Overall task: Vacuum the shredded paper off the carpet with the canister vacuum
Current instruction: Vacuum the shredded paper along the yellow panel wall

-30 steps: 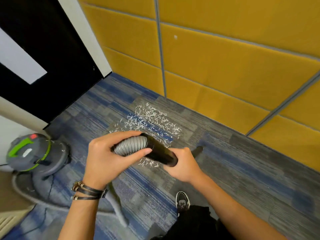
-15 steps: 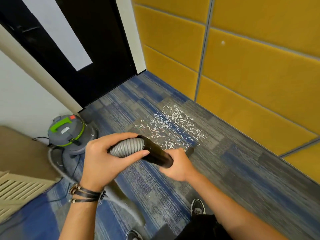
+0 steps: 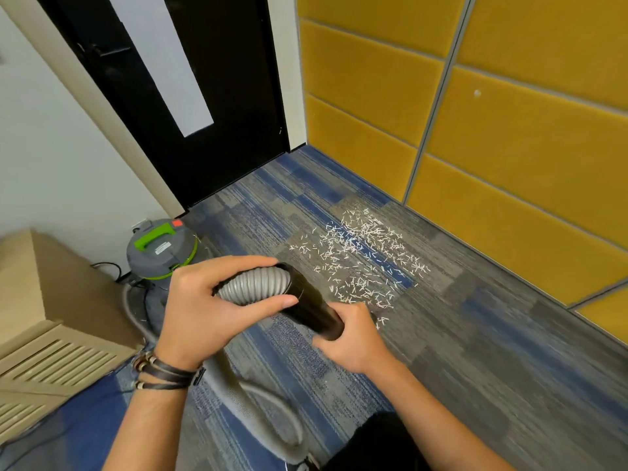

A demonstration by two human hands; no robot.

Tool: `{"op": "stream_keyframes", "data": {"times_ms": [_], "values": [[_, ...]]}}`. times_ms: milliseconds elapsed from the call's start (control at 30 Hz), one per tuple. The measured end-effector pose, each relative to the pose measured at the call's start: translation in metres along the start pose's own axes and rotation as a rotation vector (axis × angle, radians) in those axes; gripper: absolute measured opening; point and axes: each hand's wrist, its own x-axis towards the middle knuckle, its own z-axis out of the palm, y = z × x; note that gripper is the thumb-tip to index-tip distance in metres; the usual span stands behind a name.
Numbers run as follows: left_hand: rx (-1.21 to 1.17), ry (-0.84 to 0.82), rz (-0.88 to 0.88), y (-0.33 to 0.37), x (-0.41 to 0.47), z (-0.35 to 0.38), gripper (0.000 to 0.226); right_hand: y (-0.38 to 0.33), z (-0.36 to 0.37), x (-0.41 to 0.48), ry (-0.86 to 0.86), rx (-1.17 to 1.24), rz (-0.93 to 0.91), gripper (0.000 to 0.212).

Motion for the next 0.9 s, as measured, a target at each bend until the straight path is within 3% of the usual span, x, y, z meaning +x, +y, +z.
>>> {"op": "stream_keyframes", "data": {"times_ms": [467, 533, 667, 900], "values": [[-0.073, -0.116, -0.057, -0.059, 0.009, 0.011, 0.046, 0.021, 0.02, 0.024, 0.007, -0.043, 0.179, 0.036], [-0.083, -0.084, -0.023, -0.061, 0.018, 0.005, 0.045, 0.014, 0.029, 0.029, 0.033, -0.002, 0.166, 0.026], [-0.065, -0.043, 0.038, -0.067, 0.04, -0.003, 0.045, 0.003, 0.034, 0.048, 0.092, 0.05, 0.124, 0.031], [-0.126, -0.118, 0.069, -0.09, 0.048, -0.013, 0.048, 0.0, 0.04, 0.043, 0.077, 0.008, 0.105, 0.029]]}}
